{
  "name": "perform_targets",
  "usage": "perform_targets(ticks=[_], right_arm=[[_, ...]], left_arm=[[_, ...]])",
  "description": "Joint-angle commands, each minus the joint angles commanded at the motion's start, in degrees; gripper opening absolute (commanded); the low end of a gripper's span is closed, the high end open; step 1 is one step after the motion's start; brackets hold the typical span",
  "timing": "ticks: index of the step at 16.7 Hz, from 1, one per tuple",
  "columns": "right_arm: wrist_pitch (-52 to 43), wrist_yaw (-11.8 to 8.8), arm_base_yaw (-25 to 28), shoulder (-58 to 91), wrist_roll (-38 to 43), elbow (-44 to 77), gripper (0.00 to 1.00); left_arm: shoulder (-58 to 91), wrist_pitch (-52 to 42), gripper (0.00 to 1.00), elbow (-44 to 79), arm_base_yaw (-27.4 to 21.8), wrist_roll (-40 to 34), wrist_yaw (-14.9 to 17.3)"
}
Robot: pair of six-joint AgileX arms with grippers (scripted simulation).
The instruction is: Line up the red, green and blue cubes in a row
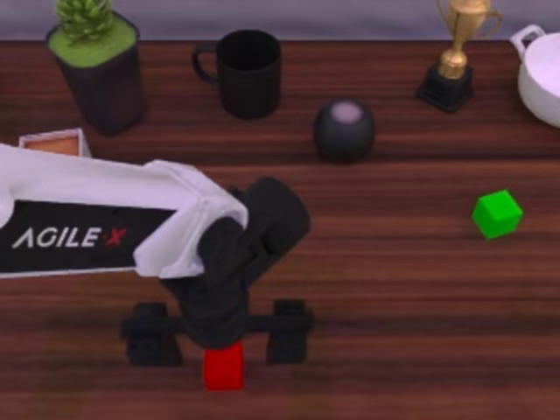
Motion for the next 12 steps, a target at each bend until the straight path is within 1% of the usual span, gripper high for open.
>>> perform_targets(ticks=[3,9,12], right_arm=[[0.0,0.0,0.0,0.0,0.0,0.0,1.0],[0.0,0.0,0.0,0.0,0.0,0.0,1.0],[0.0,0.0,0.0,0.0,0.0,0.0,1.0]], left_arm=[[-0.9,-2.3,1.0,1.6,-0.1,-0.1,0.0],[-6.1,-14.9,1.0,8.3,0.5,-0.6,0.0],[-6.9,-16.0,1.0,9.1,0.7,-0.6,0.0]])
